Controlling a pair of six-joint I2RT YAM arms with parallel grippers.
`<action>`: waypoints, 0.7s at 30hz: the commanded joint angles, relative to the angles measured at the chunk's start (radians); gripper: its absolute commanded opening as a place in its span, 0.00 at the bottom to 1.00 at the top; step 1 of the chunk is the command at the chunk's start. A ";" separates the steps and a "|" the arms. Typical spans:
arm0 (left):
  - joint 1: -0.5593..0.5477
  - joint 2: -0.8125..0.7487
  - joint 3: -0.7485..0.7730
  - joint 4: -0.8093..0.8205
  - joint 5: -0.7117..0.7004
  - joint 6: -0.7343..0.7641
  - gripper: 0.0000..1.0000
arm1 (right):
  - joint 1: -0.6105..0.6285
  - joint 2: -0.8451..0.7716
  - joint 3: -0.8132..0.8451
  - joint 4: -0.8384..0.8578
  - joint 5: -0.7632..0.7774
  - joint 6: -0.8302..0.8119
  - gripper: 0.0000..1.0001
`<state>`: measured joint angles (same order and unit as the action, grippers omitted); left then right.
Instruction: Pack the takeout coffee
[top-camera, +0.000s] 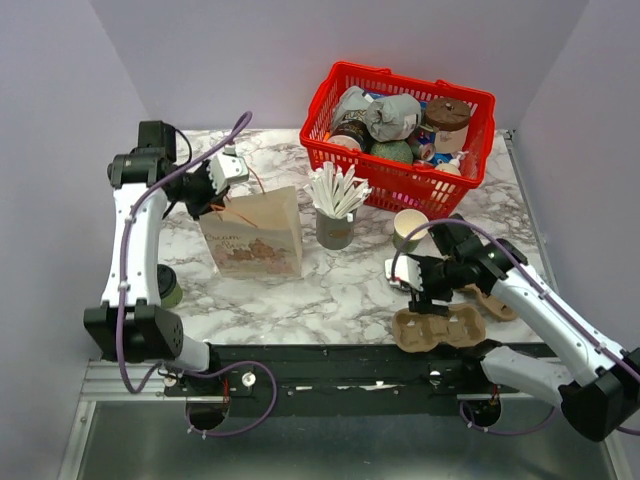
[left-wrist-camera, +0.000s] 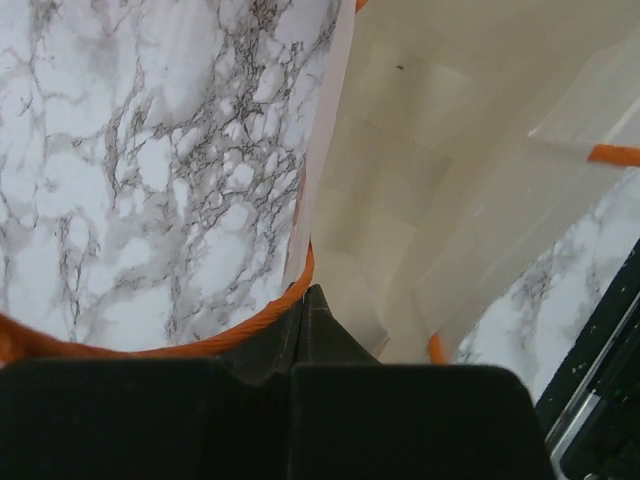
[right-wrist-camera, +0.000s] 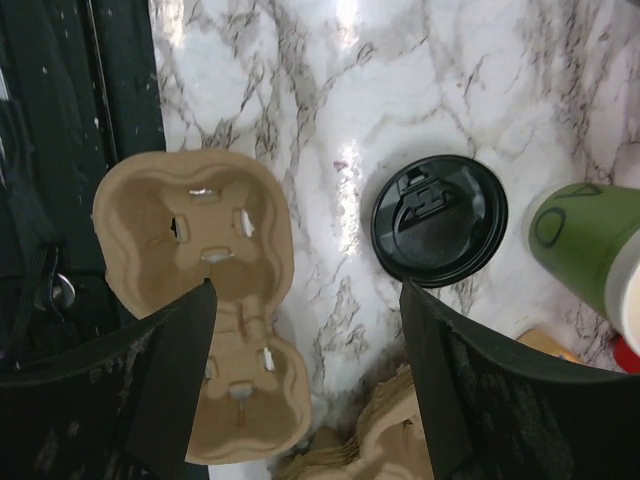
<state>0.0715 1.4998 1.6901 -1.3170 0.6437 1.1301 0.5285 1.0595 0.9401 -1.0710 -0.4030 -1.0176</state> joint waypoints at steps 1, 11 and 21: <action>-0.004 -0.232 -0.138 0.077 -0.027 -0.127 0.00 | -0.004 -0.108 -0.110 -0.069 0.084 -0.108 0.81; -0.004 -0.357 -0.162 0.116 -0.069 -0.251 0.00 | -0.004 -0.191 -0.274 -0.066 0.087 -0.153 0.74; -0.007 -0.377 -0.210 0.117 -0.055 -0.273 0.00 | -0.004 -0.155 -0.290 -0.061 0.131 -0.236 0.72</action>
<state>0.0696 1.1435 1.4815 -1.2118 0.5865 0.8852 0.5282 0.8986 0.6636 -1.1374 -0.3035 -1.2026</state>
